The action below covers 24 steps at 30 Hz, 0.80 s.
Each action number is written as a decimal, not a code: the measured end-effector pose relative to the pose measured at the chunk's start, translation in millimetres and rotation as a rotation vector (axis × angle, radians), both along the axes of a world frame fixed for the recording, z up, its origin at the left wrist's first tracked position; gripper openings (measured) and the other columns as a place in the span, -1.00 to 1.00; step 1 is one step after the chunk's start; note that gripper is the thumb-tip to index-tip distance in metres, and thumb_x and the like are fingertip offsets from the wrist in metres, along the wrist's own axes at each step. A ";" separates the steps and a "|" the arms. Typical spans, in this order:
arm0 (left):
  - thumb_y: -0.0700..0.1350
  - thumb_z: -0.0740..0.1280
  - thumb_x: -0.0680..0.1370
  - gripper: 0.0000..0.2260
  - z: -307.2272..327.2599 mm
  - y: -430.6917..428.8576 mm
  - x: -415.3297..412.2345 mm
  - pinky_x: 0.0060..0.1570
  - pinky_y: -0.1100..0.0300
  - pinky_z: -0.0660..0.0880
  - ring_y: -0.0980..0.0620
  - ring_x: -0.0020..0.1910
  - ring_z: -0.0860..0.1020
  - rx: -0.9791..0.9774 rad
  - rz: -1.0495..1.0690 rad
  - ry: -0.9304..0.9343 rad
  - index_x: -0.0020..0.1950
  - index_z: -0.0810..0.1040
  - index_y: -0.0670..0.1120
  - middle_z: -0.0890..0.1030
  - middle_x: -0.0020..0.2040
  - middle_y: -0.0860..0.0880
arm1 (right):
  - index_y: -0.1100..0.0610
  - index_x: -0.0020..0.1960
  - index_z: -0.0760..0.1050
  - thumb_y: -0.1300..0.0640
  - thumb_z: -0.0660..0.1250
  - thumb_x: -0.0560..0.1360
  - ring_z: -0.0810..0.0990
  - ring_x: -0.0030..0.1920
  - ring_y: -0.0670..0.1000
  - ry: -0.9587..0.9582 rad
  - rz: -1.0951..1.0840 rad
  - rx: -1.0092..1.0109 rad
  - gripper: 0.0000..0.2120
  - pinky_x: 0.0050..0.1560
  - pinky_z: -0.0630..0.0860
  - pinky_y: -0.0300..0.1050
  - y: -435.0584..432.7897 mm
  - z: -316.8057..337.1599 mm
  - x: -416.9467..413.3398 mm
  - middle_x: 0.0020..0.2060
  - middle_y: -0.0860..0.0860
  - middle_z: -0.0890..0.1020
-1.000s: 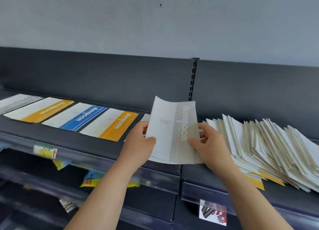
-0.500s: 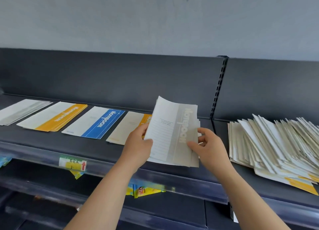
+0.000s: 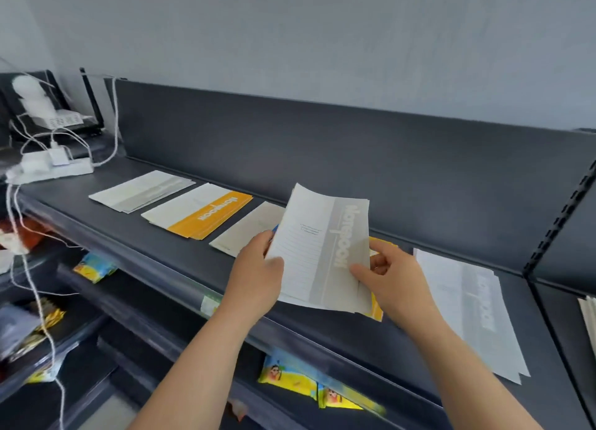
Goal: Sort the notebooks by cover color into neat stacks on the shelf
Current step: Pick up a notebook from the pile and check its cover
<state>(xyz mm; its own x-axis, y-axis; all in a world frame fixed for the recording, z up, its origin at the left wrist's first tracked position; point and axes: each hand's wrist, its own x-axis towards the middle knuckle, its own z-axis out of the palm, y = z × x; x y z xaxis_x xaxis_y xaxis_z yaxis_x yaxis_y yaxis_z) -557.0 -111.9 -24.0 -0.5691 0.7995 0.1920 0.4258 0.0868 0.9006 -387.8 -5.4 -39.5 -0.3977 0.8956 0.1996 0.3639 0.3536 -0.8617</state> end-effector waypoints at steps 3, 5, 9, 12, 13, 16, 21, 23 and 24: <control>-0.32 0.13 0.55 -0.66 0.5 -9.8 -44.0 -0.34 0.49 0.43 0.25 -0.04 0.55 0.003 0.023 0.016 0.08 0.56 0.05 0.61 0.00 0.18 | -0.05 0.11 0.55 0.15 0.38 0.45 0.43 -0.37 -0.12 -0.014 0.028 0.012 -0.75 -0.33 0.38 -0.28 -0.7 -1.1 -48.7 -0.38 -0.11 0.48; -0.32 0.14 0.55 -0.66 0.1 -16.6 -75.7 -0.33 0.48 0.42 0.26 -0.05 0.54 0.002 0.030 0.024 0.06 0.55 0.07 0.61 0.00 0.19 | -0.01 0.14 0.54 0.16 0.38 0.46 0.42 -0.38 -0.11 -0.018 0.040 0.027 -0.73 -0.36 0.38 -0.30 -4.9 -1.7 -82.8 -0.39 -0.10 0.48; -0.32 0.19 0.54 -0.64 0.9 -34.5 -147.4 -0.31 0.52 0.43 0.31 -0.05 0.54 0.005 0.000 0.009 0.13 0.53 0.11 0.60 0.03 0.21 | -0.01 0.20 0.49 0.15 0.36 0.48 0.49 -0.35 -0.13 -0.029 0.048 0.026 -0.70 -0.39 0.38 -0.36 -22.1 -0.2 -156.7 -0.35 -0.11 0.51; -0.32 0.21 0.54 -0.65 5.1 -48.7 -204.2 -0.30 0.53 0.44 0.29 -0.09 0.53 -0.003 -0.007 0.009 0.06 0.49 0.14 0.59 -0.01 0.21 | -0.02 0.17 0.51 0.12 0.36 0.48 0.53 -0.32 -0.12 -0.020 0.053 -0.006 -0.73 -0.34 0.42 -0.28 -37.8 0.7 -212.0 -0.33 -0.11 0.54; -0.33 0.20 0.54 -0.65 7.0 -52.8 -221.9 -0.31 0.53 0.44 0.29 -0.10 0.53 -0.008 -0.015 0.016 0.04 0.48 0.15 0.58 -0.03 0.22 | -0.03 0.16 0.50 0.11 0.37 0.48 0.53 -0.32 -0.12 -0.017 0.044 -0.015 -0.74 -0.35 0.41 -0.28 -42.8 0.9 -229.1 -0.33 -0.10 0.54; -0.33 0.20 0.54 -0.66 11.1 -60.7 -269.6 -0.35 0.58 0.39 0.30 -0.11 0.50 -0.025 -0.036 0.050 0.08 0.47 0.13 0.54 -0.05 0.24 | -0.02 0.10 0.53 0.12 0.38 0.47 0.53 -0.31 -0.09 -0.010 0.016 -0.018 -0.79 -0.32 0.45 -0.22 -56.7 1.7 -274.6 -0.32 -0.10 0.56; -0.33 0.19 0.55 -0.66 8.8 -61.0 -327.2 -0.37 0.55 0.39 0.28 -0.15 0.50 -0.054 -0.045 0.056 0.08 0.45 0.14 0.53 -0.09 0.26 | 0.02 0.05 0.56 0.14 0.38 0.47 0.53 -0.35 -0.09 -0.033 -0.003 -0.001 -0.84 -0.31 0.49 -0.23 -66.0 1.2 -328.8 -0.36 -0.09 0.57; -0.33 0.19 0.54 -0.65 7.6 -57.7 -346.6 -0.35 0.56 0.40 0.27 -0.14 0.52 -0.057 -0.056 0.049 0.07 0.47 0.14 0.57 -0.06 0.22 | 0.00 0.05 0.55 0.15 0.38 0.46 0.51 -0.41 -0.16 -0.029 -0.006 -0.002 -0.83 -0.38 0.42 -0.35 -63.8 1.6 -347.2 -0.39 -0.11 0.55; -0.33 0.19 0.54 -0.65 8.0 -55.5 -355.8 -0.35 0.56 0.40 0.27 -0.13 0.52 -0.057 -0.055 0.051 0.07 0.47 0.14 0.57 -0.06 0.21 | 0.00 0.04 0.55 0.15 0.38 0.46 0.50 -0.44 -0.19 -0.026 -0.005 -0.001 -0.83 -0.42 0.39 -0.39 -61.6 2.1 -356.3 -0.40 -0.11 0.54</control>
